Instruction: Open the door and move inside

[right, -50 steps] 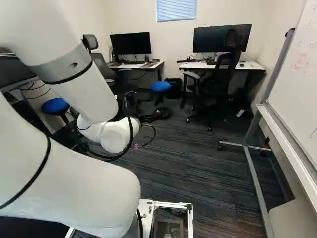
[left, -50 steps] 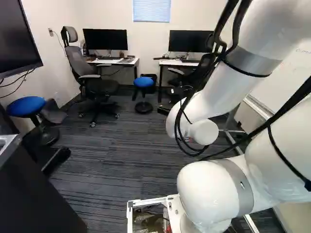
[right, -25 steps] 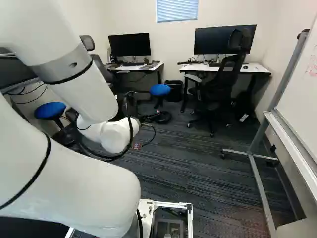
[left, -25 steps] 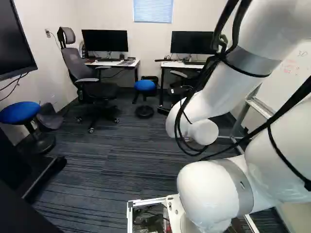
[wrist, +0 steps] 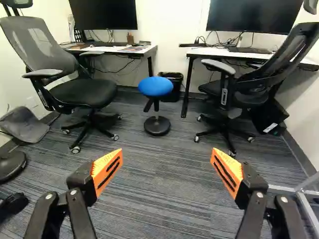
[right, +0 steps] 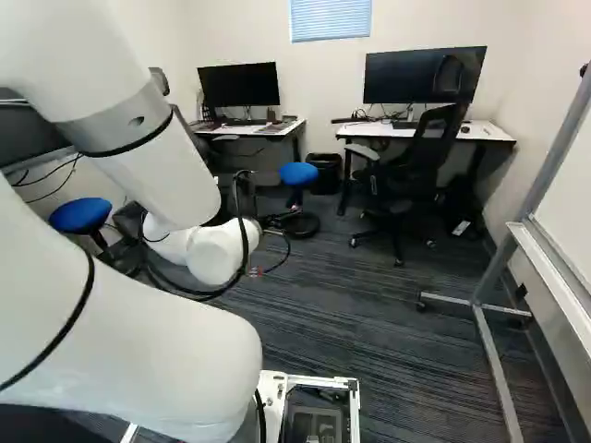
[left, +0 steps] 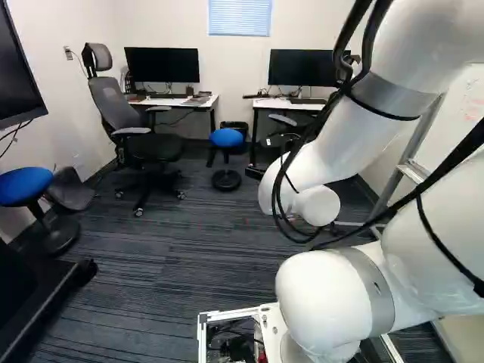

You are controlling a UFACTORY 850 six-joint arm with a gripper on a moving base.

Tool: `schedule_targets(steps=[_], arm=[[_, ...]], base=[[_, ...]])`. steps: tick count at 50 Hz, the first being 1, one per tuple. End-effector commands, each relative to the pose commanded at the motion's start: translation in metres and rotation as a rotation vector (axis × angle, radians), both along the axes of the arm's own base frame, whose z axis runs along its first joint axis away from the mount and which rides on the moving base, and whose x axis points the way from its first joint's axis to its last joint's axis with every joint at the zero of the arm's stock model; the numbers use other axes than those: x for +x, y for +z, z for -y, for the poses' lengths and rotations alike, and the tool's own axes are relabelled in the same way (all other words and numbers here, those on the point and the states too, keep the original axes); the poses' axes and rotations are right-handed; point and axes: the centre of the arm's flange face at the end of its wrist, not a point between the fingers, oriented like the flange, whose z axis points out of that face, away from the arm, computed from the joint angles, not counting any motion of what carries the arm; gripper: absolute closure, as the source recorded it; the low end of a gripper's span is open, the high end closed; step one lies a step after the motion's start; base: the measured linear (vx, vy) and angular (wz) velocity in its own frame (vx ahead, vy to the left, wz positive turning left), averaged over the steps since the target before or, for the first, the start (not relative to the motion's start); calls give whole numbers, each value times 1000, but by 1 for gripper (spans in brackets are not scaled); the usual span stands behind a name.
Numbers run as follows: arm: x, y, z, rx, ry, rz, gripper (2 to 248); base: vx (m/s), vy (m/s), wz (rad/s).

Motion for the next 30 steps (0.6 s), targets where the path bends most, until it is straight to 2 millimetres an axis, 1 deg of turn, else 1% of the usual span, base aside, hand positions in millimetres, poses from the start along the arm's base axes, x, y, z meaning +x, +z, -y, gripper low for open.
schedule_targets(steps=[30], arm=[[0,0,0,0,0,0,3]], base=[[204,8,-6]])
